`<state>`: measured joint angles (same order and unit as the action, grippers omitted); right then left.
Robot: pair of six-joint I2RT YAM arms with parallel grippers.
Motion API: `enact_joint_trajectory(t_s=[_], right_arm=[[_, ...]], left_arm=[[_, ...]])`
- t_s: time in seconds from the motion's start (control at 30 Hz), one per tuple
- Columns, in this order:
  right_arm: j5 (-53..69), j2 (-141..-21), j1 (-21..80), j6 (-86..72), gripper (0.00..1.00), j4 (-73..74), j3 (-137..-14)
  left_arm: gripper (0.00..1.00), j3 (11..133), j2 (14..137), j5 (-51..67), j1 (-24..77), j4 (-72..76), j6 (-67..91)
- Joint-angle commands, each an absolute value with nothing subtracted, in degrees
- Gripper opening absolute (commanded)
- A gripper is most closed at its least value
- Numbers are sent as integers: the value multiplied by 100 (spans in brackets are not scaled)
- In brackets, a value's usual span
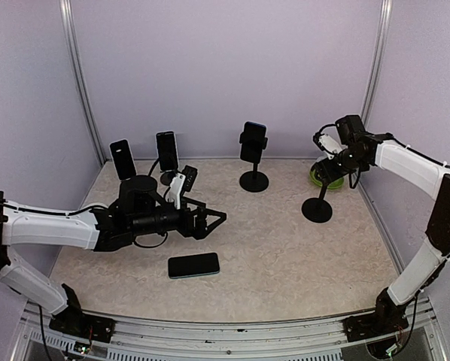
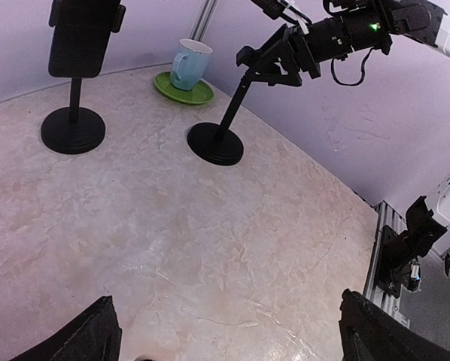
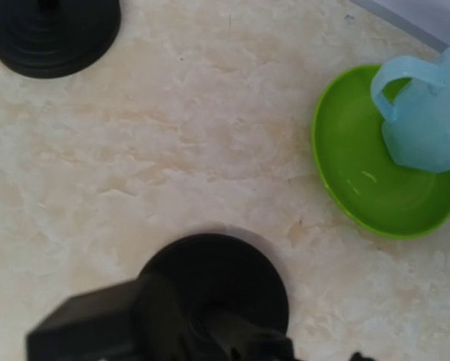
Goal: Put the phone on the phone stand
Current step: Pick up the phone stand at the corner of the board, then pass from the right arm to the left
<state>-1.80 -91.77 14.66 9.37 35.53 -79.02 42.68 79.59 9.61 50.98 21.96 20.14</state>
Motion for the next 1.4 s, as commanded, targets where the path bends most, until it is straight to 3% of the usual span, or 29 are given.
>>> enact_joint_trajectory(t_s=[0.0,0.17,0.43,0.57,1.1,1.37], right_arm=[[-328,-9192,1406,927,67,3427,-8128],[-352,-9208,1406,949,56,3417,-8163],[-204,-9163,1417,922,12,3499,-8317],[2,-9076,1429,835,1,3515,-8407],[3007,-8299,1433,-175,0,2353,-8000],[3718,-8064,1846,-848,0,1573,-7613]], left_arm=[[99,4368,8046,1124,5141,2451,2083],[99,4368,8057,1147,5142,2494,2079],[99,4453,8115,1232,5142,2523,2083],[99,4495,8136,1231,5142,2515,2083],[99,4581,8224,1509,5197,2562,1882],[99,5610,8920,1042,5330,1575,980]])
